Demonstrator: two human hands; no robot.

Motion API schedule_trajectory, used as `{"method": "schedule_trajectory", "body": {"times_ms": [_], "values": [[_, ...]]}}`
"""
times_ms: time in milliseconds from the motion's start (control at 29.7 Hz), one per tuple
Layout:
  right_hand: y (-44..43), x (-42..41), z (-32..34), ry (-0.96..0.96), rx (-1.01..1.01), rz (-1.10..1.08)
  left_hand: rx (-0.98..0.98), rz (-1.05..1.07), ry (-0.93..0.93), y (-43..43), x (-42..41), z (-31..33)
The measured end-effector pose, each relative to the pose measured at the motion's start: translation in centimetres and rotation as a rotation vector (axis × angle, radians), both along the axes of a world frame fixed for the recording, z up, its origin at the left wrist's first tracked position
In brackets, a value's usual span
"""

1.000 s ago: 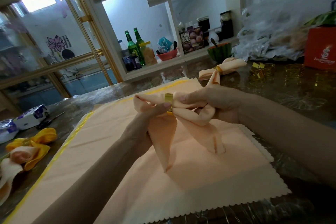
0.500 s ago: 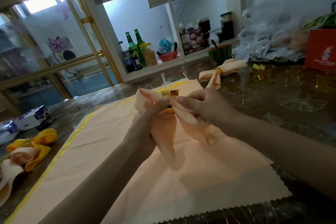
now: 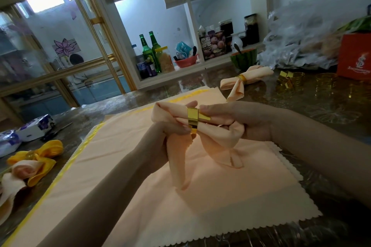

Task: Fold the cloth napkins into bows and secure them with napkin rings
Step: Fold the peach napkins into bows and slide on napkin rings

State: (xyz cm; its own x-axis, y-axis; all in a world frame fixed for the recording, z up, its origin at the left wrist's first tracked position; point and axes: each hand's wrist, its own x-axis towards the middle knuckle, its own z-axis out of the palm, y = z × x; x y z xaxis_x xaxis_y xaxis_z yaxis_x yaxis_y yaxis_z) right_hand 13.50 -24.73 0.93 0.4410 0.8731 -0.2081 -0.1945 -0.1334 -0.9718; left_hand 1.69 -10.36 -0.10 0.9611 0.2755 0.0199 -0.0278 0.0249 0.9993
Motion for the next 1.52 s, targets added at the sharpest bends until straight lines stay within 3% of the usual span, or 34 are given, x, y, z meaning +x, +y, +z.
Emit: {"method": "schedule_trajectory", "body": {"times_ms": [101,236,337,472,573,674,775,876,944,1011,1146,1281,1348,1449,1517], "values": [[0.1,0.3,0.3,-0.032,0.009,-0.05,0.082,0.035,0.082,-0.3,0.3,-0.1],[-0.1,0.5,0.7,-0.159,-0.041,-0.022,0.132,0.208,0.018,-1.3,1.7,-0.5],[-0.1,0.2,0.6,-0.21,-0.024,-0.02,0.071,0.219,0.049,-0.9,1.5,-0.7],[-1.2,0.9,1.3,-0.011,0.191,0.029,-0.031,0.205,0.089,0.0,0.8,-0.4],[-1.4,1.3,1.2,-0.116,0.198,0.0,-0.159,0.219,0.036,0.2,0.7,0.0],[-0.9,1.6,0.3,-0.182,0.223,-0.143,-0.143,0.188,0.063,-0.2,1.0,-0.1],[-0.6,2.3,0.1,0.03,0.336,-0.287,-0.022,0.137,0.136,-0.6,1.9,-0.1],[-0.2,3.1,0.2,0.374,0.455,-0.43,0.146,0.17,0.162,-1.2,3.1,-0.3],[-0.3,3.4,0.2,0.49,0.578,-0.445,0.12,0.212,0.132,-1.6,3.7,-0.3],[-0.4,3.4,-0.1,0.364,0.532,-0.439,-0.035,0.265,0.141,-2.1,4.3,-0.1],[0.1,2.8,-2.0,-0.15,0.142,-0.345,-0.229,0.35,0.138,-3.0,5.1,-0.5],[-1.1,2.5,-3.3,-0.26,-0.04,-0.448,-0.303,0.386,0.217,-3.9,6.7,-1.2],[-1.8,2.8,-3.6,-0.255,-0.007,-0.479,-0.292,0.383,0.263,-4.7,7.9,-1.3],[-1.7,4.9,-3.8,-0.265,0.031,-0.629,-0.206,0.275,0.348,-5.4,10.8,-0.7],[-1.4,7.6,-4.2,-0.395,-0.002,-0.763,-0.095,0.221,0.372,-6.0,13.4,-0.6]]}}
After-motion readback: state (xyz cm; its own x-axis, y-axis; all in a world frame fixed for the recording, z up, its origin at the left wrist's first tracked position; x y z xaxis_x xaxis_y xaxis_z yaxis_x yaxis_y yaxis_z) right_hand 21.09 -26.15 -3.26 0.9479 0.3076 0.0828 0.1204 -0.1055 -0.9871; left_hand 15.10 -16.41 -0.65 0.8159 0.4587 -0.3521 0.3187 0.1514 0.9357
